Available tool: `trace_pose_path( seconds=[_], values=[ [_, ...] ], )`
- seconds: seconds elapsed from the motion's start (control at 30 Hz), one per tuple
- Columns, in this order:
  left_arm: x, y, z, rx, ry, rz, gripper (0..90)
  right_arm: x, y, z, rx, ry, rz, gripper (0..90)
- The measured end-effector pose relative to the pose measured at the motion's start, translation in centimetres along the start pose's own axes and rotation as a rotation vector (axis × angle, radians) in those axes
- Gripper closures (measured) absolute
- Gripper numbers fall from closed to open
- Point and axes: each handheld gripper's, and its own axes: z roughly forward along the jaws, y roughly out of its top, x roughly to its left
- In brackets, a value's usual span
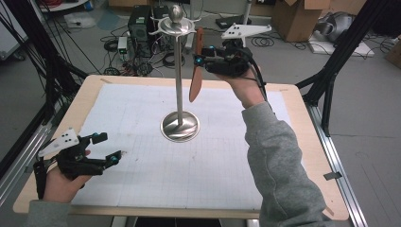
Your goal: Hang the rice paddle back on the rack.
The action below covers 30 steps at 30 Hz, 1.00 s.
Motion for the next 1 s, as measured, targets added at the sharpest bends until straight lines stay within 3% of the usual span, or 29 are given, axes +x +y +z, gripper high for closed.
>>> trace_pose_path(
  seconds=[0.77,0.93,1.0],
  values=[
    [0.1,0.3,0.5,0.002,-0.006,0.007,8.7,-0.4,-2.7,-1.5,-0.009,-0.015,0.028,25.3],
    [0.0,0.4,0.7,0.001,-0.008,0.003,8.6,-0.5,-3.6,-1.6,-0.003,-0.027,0.055,14.6],
    [0.0,0.4,0.8,0.002,-0.008,0.005,8.6,-0.5,-3.9,-1.7,-0.011,-0.028,0.058,14.2]
  ],
)
